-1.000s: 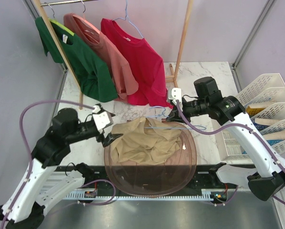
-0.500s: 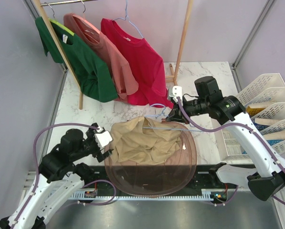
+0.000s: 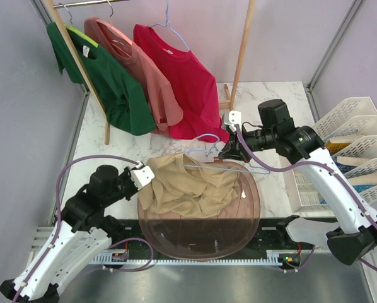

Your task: Place the t-shirt on the hanger

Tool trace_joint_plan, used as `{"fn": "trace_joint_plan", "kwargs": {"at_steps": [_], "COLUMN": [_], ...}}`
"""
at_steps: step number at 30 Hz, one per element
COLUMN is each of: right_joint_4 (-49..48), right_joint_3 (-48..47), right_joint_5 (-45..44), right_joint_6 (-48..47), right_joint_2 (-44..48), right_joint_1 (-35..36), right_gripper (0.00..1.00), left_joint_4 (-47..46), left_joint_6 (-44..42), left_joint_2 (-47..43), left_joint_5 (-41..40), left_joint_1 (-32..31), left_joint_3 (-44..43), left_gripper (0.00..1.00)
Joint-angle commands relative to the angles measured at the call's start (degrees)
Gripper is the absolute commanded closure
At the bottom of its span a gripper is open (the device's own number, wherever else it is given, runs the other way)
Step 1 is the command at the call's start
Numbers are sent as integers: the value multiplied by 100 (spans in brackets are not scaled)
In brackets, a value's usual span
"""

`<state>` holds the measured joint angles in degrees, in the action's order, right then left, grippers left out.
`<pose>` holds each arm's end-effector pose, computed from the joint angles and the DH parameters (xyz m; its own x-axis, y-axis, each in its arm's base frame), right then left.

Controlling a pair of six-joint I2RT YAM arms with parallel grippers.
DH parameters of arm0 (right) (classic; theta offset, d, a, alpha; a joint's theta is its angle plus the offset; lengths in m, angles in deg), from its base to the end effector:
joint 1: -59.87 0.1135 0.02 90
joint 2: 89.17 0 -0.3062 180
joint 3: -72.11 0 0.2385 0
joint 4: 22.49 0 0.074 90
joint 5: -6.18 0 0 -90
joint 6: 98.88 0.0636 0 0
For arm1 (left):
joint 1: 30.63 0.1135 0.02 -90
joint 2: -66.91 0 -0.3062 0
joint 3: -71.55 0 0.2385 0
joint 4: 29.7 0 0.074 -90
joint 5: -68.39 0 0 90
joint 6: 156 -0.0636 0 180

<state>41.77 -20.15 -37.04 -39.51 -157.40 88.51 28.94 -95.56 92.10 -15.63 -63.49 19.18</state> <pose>0.1656 0.1433 0.4191 -0.0717 -0.4367 -0.8967 -0.9914 0.1300 0.0160 0.0570 -0.0447 0.2811 -0.0783 0.6347 -0.7688 0.7506 0.5450 0.3735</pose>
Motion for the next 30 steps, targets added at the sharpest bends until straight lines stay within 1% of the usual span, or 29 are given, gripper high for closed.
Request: {"fn": "trace_joint_plan", "kwargs": {"at_steps": [1, 2, 4, 7, 9, 13, 14, 15, 16, 17, 18, 19, 20, 21, 23, 28, 30], "right_joint_4": [-293, -285, -293, -293, -363, -478, -539, -583, -601, -618, -636, -654, -697, -715, -759, -741, -733], "right_joint_3": [52, 139, 201, 281, 298, 298, 342, 368, 395, 456, 483, 509, 544, 553, 571, 650, 676], "right_joint_5": [331, 323, 349, 454, 542, 569, 560, 551, 525, 499, 498, 498, 533, 542, 560, 542, 499], "right_joint_6": [-127, -188, -294, -347, -321, -215, -145, -110, -92, -92, -92, -75, -48, -31, -22, -22, -30], "right_joint_2": [186, 222, 327, 389, 424, 503, 529, 573, 582, 600, 617, 626, 618, 609, 617, 653, 679], "right_joint_1": [-25, -25, -25, -34, -34, -34, -34, -34, -34, -34, -52, -61, -61, -61, -61, -70, -69], "right_gripper": [100, 100, 100, 100, 100, 100, 100, 100, 100, 100, 100, 100, 100, 100, 100, 100, 100], "left_joint_4": [-321, -294, -259, 30, 249, 426, 514, 688, 829, 979, 1119, 1251, 1287, 1384, 1700, 1841, 2078], "left_joint_6": [-172, -242, -392, -419, -419, -717, -744, -718, -648, -665, -691, -657, -587, -525, -603, -884, -1016], "left_joint_2": [222, 371, 600, 1066, 1460, 1892, 1963, 2024, 2016, 1938, 1859, 1754, 1761, 1831, 2112, 2463, 2841], "left_joint_5": [-404, -474, -763, -624, -466, -580, -719, -625, -294, 815, 1392, 1806, 2219, 2345, 2609, 2882, 2979], "left_joint_1": [8, 8, 8, 8, 8, 17, 25, 86, 165, 270, 437, 456, 456, 456, 456, 456, 456], "left_joint_3": [-743, -885, -1323, -1991, -2248, -2144, -2126, -2178, -2283, -2424, -2703, -2802, -2890, -3082, -3250, -3567, -3838], "left_gripper": [85, 94, 98, 98, 97, 93, 89, 84, 77, 57, 47, 40, 37, 37, 32, 32, 32]}}
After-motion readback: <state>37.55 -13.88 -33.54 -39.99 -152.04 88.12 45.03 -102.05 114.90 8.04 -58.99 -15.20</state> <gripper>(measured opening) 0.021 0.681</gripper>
